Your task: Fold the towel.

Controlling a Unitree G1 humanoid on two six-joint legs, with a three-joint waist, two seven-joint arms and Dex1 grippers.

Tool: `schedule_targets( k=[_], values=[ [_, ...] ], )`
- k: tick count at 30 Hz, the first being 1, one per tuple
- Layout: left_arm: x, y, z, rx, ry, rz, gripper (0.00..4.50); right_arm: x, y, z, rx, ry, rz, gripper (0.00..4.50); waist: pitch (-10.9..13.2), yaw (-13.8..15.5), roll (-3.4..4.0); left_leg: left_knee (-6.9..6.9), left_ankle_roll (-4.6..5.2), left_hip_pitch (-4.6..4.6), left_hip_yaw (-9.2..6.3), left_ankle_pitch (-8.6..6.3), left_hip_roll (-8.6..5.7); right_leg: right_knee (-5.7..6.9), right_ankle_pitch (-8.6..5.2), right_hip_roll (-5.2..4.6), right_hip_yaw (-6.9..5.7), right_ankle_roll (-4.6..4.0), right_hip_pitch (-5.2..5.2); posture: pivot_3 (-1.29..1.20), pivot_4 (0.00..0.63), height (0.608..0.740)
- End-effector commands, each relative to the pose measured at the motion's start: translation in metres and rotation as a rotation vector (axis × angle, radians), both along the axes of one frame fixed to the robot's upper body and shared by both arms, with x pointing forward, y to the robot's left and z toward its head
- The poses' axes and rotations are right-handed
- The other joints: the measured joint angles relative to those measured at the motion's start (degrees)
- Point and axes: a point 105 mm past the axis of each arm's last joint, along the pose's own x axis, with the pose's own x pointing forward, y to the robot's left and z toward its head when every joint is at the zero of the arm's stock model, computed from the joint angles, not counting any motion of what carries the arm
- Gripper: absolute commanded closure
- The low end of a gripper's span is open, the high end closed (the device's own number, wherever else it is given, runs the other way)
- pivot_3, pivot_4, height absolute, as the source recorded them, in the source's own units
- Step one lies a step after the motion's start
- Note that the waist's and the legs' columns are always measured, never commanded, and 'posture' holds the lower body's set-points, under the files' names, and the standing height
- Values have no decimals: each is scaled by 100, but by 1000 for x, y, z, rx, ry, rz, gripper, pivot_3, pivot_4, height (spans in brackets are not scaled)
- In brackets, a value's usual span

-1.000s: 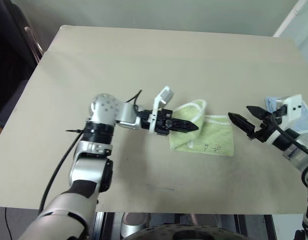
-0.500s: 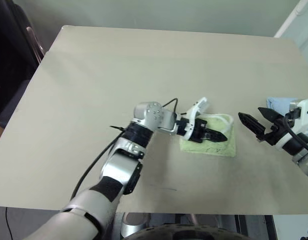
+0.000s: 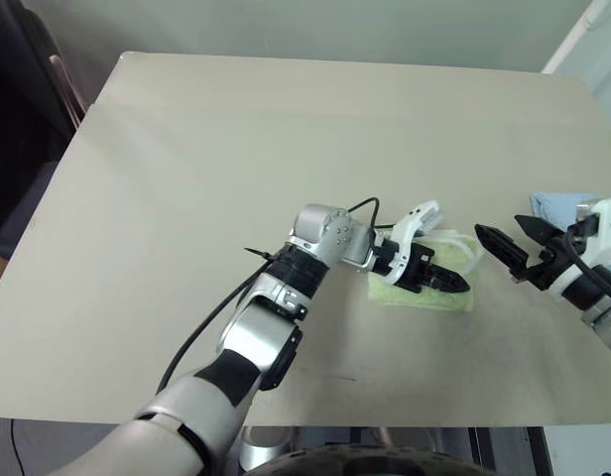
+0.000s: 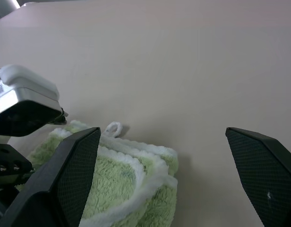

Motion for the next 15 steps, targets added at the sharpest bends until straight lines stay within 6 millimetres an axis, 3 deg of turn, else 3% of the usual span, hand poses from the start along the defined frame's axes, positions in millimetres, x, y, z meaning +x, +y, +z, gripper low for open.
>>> schedule_targets(
  k=[1, 7, 11, 15],
  values=[
    [-13, -12, 7, -65, 3, -55, 3727, -3, -4, 14, -29, -50, -13, 0, 0, 0, 0, 2, 1, 0, 3, -1, 0, 0, 1, -1, 2, 1, 1, 0, 150, 740],
    [-16, -7, 11, -83, 7, -82, 1618, -1, -3, 15, -25, -57, -17, 0, 0, 0, 0, 6, 4, 2, 7, -2, 1, 0, 4, 0, 3, 5, 1, 0, 150, 740],
    [-12, -7, 26, -140, -12, -71, 198, -1, -2, 15, -20, -62, -14, 0, 0, 0, 0, 6, 4, 2, 9, -2, 1, 0, 4, 0, 5, 6, 1, 0, 150, 740],
    [0, -5, 54, -263, -126, -19, 62, 0, 0, 18, -8, -81, -8, 0, 0, -1, 1, 6, 5, 3, 11, -3, 1, 0, 5, 0, 6, 7, 1, 0, 150, 740]
  ],
)
